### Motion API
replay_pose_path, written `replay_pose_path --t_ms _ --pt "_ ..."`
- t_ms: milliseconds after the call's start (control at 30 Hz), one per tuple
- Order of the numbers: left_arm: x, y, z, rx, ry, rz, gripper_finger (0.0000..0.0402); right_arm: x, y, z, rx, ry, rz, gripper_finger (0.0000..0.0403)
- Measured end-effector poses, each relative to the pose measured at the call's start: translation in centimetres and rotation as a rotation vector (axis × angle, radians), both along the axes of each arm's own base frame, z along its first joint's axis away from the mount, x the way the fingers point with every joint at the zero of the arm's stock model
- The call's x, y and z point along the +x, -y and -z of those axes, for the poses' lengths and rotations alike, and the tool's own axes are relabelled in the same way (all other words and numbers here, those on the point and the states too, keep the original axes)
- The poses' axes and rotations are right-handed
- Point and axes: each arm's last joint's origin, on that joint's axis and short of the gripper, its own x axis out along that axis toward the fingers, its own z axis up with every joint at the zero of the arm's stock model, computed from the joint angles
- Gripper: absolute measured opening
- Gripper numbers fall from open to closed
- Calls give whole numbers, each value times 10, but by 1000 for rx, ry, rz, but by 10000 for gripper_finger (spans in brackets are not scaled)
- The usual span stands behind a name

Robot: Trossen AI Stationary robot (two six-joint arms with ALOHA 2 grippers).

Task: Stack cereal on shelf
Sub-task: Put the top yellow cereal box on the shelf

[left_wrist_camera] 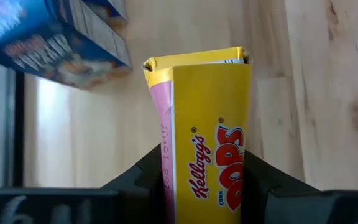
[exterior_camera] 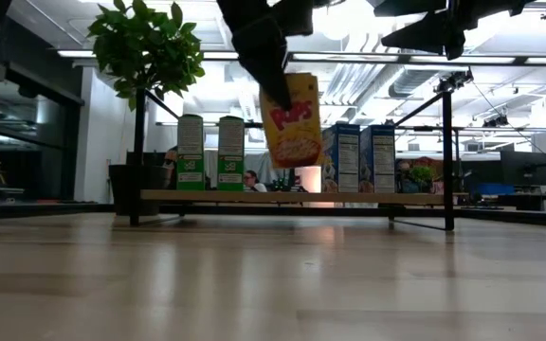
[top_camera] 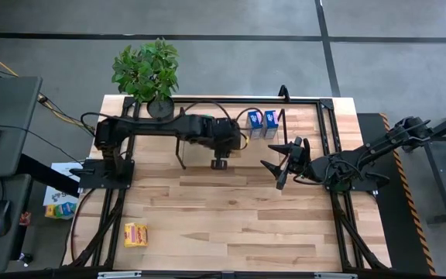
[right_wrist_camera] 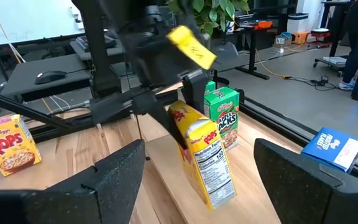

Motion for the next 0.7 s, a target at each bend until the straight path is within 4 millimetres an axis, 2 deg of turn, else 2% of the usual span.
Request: replay_pose_path --t_ms 267,700 --pt "-2 -11 6 -49 -11 11 118 0 0 0 1 1 3 296" --pt "1 -12 16 -27 -31 53 118 0 0 0 1 0 4 296"
